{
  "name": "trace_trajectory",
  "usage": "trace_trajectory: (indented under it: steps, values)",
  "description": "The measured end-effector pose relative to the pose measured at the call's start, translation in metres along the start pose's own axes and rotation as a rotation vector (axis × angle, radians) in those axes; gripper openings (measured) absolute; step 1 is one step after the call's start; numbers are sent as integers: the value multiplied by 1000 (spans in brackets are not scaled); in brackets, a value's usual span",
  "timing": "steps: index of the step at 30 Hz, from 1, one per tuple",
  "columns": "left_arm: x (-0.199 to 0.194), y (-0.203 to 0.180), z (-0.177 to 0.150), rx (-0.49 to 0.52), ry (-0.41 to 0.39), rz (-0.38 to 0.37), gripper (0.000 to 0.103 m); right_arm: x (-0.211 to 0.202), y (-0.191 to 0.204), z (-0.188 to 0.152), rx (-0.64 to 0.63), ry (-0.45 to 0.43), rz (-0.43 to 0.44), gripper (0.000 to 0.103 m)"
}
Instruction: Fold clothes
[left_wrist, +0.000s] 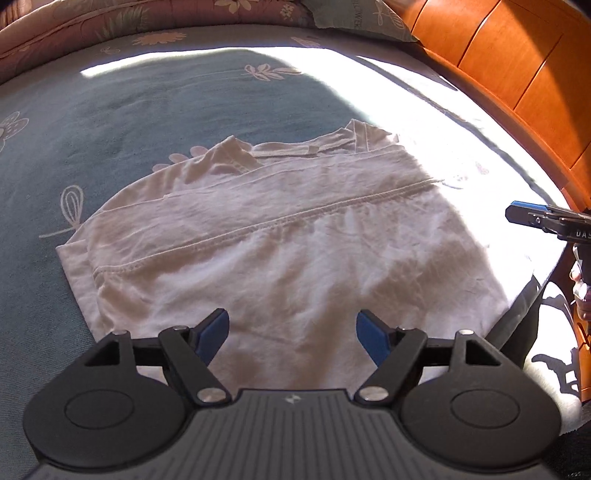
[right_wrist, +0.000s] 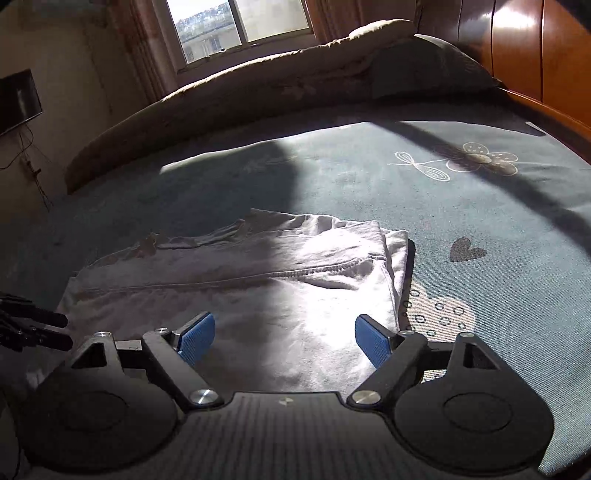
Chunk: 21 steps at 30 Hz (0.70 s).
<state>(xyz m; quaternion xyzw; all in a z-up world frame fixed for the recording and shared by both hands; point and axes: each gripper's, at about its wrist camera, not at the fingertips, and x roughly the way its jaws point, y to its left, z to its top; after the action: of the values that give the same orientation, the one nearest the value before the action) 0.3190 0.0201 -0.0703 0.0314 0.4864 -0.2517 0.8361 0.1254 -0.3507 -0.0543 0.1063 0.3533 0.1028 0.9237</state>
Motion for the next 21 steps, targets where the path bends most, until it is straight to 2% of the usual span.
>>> trace_trajectory:
  steps: [4, 7, 11, 13, 17, 21]
  values:
    - [8, 21, -4, -86, -11, 28, 79, 30, -4, -7, 12, 60, -76, 87]
    - [4, 35, -3, -145, -43, 26, 80, 33, -12, -20, 28, 42, -72, 91]
    - [-7, 42, 12, -143, -121, 42, 80, 35, -7, -24, -6, 41, -66, 97]
    - [-2, 51, 17, -164, -123, 59, 80, 39, -1, -24, -35, 50, -80, 103]
    - [12, 70, 25, -214, -118, 94, 79, 48, 13, -27, -108, 66, -145, 103]
    - [6, 69, 36, -210, -135, 145, 80, 48, 13, -29, -122, 67, -149, 103]
